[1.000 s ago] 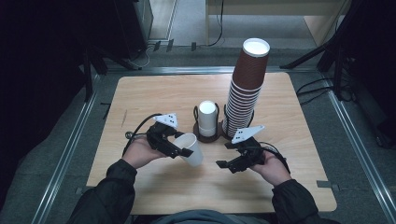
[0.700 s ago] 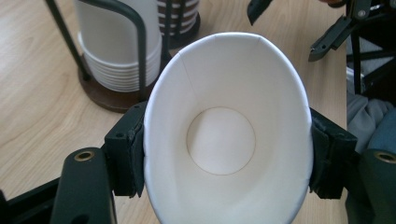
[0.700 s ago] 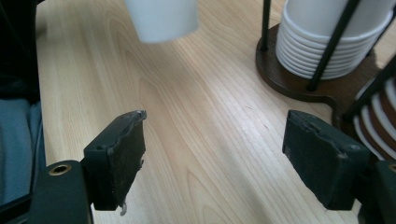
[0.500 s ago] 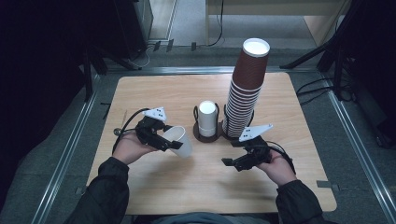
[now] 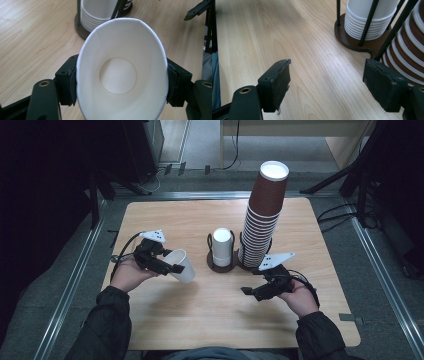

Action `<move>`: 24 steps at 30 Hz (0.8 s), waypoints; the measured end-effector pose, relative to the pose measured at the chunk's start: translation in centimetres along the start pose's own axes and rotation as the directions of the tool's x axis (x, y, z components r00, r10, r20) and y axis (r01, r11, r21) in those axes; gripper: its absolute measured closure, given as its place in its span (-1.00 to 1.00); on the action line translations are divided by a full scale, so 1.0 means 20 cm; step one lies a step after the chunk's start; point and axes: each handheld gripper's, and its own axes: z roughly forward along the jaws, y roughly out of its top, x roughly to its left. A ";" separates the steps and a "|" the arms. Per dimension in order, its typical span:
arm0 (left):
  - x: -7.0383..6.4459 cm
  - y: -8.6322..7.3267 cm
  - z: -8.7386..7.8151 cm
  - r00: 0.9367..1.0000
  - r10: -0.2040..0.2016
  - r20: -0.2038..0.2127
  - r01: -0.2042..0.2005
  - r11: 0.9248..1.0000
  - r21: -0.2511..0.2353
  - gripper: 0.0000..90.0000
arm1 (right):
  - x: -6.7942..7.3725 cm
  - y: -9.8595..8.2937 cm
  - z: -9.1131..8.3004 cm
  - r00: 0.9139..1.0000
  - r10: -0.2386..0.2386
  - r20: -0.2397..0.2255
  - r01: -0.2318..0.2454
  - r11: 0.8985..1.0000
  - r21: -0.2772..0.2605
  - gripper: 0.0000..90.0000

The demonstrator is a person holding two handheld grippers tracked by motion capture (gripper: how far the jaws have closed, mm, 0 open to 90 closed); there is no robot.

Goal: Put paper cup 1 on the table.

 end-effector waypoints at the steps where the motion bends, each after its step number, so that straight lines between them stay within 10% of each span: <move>1: 0.01 -0.01 -0.01 1.000 -0.006 -0.014 0.006 1.000 -0.005 -0.38 | 0.00 0.00 0.00 1.000 -0.001 0.003 0.001 1.000 0.002 -0.50; 15: 0.17 -0.09 -0.05 0.989 -0.071 -0.132 0.069 0.997 -0.018 -0.41 | -0.02 -0.01 0.02 0.999 0.032 0.004 -0.033 0.999 0.037 -0.50; 24: 0.28 -0.16 -0.07 0.963 -0.126 -0.237 0.129 0.992 -0.004 -0.42 | -0.01 -0.01 0.06 0.999 0.029 -0.015 -0.028 0.997 0.065 -0.50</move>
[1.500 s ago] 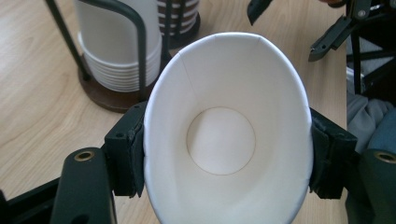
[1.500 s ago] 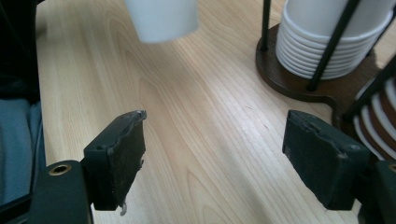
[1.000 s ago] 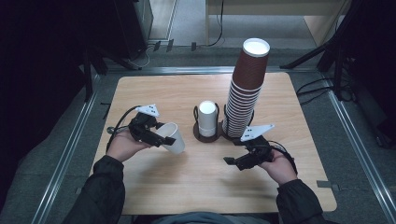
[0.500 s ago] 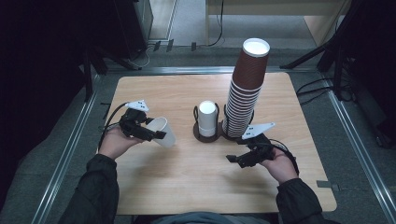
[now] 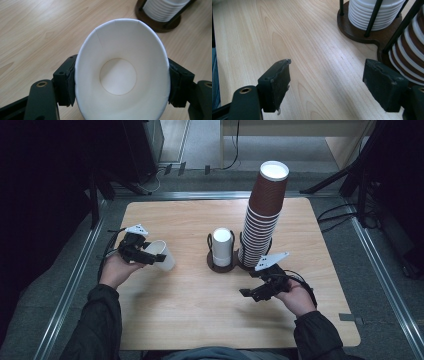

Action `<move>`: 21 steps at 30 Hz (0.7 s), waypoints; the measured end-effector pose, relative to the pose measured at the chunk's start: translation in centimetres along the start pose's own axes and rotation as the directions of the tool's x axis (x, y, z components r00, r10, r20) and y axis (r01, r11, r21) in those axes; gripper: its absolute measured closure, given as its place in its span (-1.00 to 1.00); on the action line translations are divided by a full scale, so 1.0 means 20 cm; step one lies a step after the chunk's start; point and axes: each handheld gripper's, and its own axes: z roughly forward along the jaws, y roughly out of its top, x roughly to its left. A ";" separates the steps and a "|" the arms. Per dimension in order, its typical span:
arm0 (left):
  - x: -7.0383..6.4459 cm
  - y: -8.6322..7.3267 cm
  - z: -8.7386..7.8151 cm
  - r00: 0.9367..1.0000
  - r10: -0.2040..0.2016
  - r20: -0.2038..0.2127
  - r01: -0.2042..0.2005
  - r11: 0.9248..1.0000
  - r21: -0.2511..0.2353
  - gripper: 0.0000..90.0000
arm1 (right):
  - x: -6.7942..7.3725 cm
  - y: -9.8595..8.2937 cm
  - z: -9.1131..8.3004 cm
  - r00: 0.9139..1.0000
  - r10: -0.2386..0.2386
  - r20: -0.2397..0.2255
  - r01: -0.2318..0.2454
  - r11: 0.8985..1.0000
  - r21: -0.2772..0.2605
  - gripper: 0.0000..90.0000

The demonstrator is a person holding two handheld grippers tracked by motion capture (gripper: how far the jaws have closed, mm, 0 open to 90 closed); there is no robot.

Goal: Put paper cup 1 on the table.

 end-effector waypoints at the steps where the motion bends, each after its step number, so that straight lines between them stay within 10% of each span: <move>1: 0.01 -0.01 0.00 1.000 -0.003 -0.013 0.003 1.000 0.006 -0.43 | 0.00 0.00 0.00 1.000 -0.003 0.001 0.003 1.000 0.001 -0.50; 21: 0.08 -0.04 -0.03 0.987 -0.059 -0.150 0.074 0.993 0.092 -0.50 | -0.01 0.00 0.02 1.000 0.013 0.000 -0.013 1.000 0.017 -0.50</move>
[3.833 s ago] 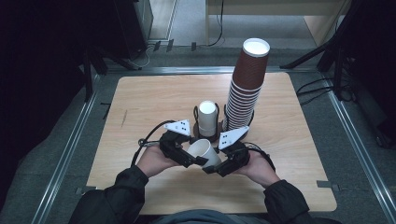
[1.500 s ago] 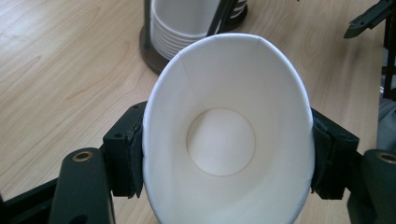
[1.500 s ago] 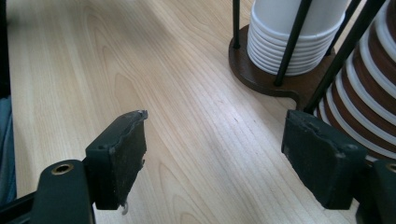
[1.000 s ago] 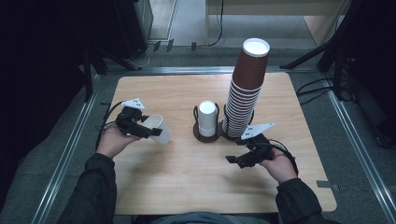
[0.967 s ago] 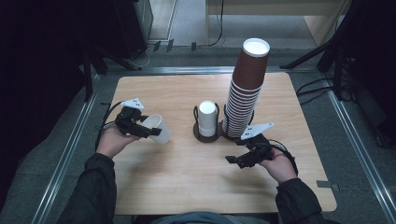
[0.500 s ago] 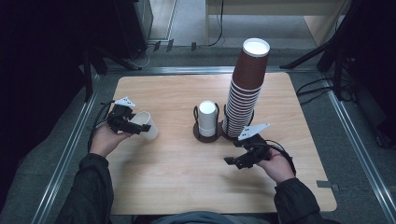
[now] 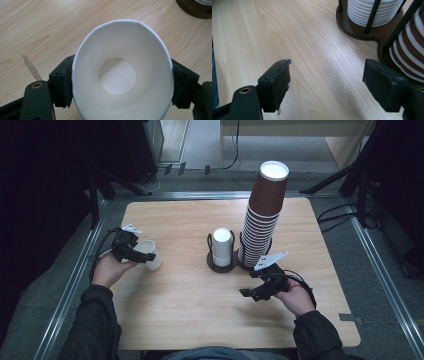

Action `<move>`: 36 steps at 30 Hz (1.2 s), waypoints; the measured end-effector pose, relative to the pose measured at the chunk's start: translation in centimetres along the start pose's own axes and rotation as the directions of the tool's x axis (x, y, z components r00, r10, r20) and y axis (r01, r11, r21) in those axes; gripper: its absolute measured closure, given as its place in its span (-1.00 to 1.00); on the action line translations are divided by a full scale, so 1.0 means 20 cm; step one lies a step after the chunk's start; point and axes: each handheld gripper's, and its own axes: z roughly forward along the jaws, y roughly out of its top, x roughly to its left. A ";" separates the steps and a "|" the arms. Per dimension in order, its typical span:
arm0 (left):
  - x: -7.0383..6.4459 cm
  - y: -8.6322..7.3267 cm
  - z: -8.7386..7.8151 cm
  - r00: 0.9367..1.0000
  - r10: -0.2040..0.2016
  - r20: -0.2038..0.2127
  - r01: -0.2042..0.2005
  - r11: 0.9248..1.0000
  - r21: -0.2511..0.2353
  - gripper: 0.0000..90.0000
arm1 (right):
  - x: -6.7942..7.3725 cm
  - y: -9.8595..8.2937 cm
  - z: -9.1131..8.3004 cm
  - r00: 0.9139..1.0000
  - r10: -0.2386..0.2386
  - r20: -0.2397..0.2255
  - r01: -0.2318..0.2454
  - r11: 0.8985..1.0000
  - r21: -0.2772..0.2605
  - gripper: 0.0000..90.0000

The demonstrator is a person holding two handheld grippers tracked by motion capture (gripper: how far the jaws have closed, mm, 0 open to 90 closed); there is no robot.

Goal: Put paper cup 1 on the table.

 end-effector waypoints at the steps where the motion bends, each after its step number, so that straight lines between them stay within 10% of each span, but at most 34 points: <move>1: 0.00 0.00 0.00 1.000 0.002 -0.001 -0.002 1.000 0.002 -0.50 | 0.00 0.00 0.00 1.000 -0.001 -0.001 0.001 1.000 0.002 -0.50; 22: -0.03 0.01 0.07 1.000 0.019 0.011 -0.019 0.998 0.055 -0.70 | -0.01 -0.01 0.00 1.000 -0.007 0.006 0.007 1.000 0.020 -0.51; 36: -0.04 0.04 -0.04 1.000 -0.007 0.026 0.007 1.000 -0.018 -0.72 | -0.01 0.00 0.00 1.000 -0.025 0.017 0.024 0.999 0.036 -0.51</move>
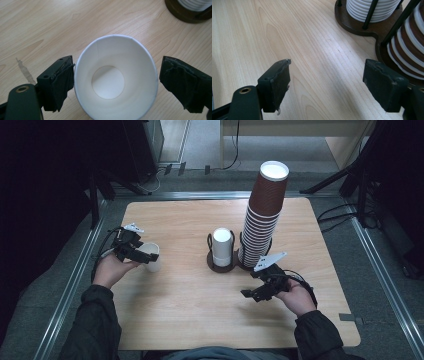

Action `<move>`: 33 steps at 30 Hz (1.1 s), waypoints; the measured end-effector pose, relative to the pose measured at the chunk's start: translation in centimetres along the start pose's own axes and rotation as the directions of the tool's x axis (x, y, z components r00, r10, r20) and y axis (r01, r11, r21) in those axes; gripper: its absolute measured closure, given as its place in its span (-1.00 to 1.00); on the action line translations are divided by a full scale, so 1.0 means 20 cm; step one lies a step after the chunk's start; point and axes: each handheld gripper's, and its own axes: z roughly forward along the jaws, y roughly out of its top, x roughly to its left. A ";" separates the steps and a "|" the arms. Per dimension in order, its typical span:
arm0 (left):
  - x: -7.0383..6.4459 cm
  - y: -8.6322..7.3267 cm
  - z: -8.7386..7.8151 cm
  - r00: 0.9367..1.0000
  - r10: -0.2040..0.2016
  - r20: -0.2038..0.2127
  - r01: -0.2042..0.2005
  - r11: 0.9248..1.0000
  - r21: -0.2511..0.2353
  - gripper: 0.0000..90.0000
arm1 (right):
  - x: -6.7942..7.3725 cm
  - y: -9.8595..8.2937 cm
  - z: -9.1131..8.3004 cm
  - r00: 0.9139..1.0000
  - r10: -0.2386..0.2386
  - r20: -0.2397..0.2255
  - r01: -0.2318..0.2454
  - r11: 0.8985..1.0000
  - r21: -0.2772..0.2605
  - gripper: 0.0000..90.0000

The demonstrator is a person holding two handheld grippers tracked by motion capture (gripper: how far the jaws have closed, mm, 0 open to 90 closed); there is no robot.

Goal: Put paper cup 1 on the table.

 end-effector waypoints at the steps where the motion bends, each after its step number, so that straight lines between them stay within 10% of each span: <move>1: 0.00 0.00 -0.02 1.000 -0.008 0.011 0.009 1.000 -0.026 -0.72 | 0.00 0.00 0.00 1.000 -0.002 0.003 0.002 1.000 0.002 -0.51; 18: -0.11 0.07 -0.20 0.998 0.042 0.043 -0.037 0.993 -0.113 -0.70 | 0.00 0.01 -0.03 0.999 -0.046 0.016 0.046 0.999 -0.029 -0.52; 33: -0.30 0.13 -0.12 0.985 0.130 0.115 -0.121 0.989 -0.083 -0.64 | -0.02 0.04 -0.10 0.995 0.074 0.059 -0.067 0.992 -0.111 -0.68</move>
